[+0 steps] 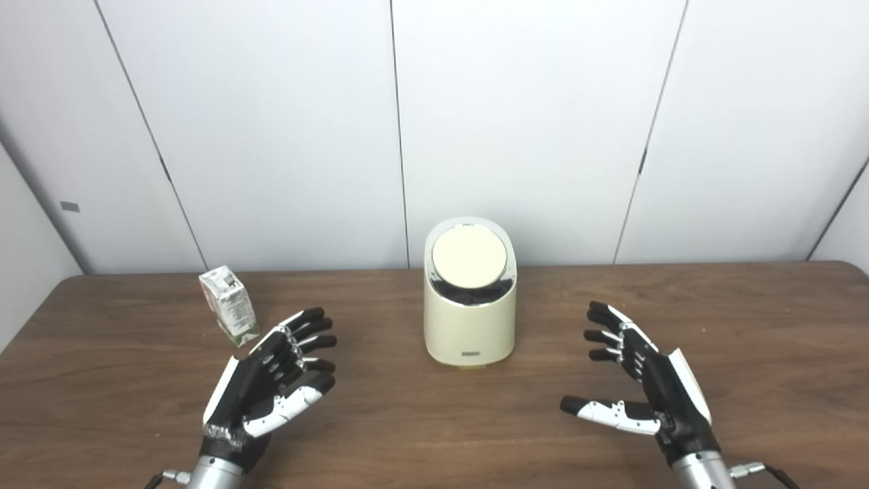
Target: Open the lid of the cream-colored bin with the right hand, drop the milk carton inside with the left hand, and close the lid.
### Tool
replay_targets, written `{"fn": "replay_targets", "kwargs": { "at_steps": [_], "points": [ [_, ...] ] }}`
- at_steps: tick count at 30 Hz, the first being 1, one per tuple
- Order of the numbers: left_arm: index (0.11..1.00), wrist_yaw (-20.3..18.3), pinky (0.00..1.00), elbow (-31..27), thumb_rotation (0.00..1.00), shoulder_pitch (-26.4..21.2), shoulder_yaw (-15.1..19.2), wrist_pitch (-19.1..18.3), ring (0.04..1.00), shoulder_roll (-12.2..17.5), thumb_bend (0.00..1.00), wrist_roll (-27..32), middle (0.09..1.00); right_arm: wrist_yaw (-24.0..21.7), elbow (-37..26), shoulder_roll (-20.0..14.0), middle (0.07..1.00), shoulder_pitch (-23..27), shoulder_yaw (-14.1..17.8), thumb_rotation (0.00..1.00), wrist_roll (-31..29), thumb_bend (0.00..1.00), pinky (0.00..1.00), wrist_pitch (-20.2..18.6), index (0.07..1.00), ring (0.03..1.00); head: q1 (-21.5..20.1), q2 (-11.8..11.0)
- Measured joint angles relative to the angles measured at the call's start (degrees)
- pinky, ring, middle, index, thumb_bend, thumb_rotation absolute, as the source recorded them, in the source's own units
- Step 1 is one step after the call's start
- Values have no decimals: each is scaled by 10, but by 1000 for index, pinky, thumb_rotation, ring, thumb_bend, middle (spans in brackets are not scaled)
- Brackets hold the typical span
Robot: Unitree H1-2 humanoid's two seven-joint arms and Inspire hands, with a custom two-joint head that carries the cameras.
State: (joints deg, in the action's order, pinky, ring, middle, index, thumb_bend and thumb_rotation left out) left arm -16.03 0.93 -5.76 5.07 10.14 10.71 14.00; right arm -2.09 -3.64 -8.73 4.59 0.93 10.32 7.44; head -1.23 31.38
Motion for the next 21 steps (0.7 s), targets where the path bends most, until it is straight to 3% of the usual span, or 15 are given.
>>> {"fn": "replay_targets", "kwargs": {
  "at_steps": [21],
  "points": [
    [857, -1, 628, 10, 246, -1, 0, 1, 770, 0, 729, 0, 825, 0, -5, 0, 869, 0, -3, 285, 12, 784, 696, 0, 866, 794, 3, -5]
  ]
}}
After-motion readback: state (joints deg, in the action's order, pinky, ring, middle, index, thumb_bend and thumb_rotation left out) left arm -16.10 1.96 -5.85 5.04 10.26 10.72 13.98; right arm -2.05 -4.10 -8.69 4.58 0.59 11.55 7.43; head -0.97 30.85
